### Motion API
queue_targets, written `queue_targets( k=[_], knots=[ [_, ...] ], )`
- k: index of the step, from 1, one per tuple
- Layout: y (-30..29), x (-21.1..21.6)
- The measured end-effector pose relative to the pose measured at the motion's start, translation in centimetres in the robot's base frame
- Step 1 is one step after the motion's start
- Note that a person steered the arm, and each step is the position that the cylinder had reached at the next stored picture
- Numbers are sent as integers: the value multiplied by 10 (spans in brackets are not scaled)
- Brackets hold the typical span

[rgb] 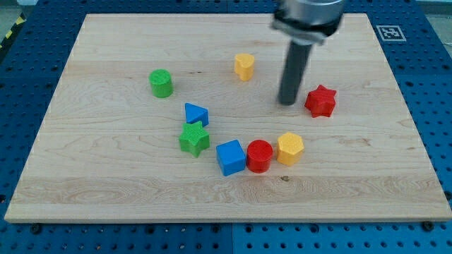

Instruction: Slide the blue triangle towards the bottom center

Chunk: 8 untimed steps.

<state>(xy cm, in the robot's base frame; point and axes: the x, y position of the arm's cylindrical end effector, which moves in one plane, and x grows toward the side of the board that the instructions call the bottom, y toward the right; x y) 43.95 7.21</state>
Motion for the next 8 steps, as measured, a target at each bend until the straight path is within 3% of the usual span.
queue_targets(
  k=[1,2,5,6,7,8],
  knots=[
    [-77,34],
    [-134,39],
    [-163,39],
    [-134,39],
    [-111,15],
    [-125,-5]
  ],
)
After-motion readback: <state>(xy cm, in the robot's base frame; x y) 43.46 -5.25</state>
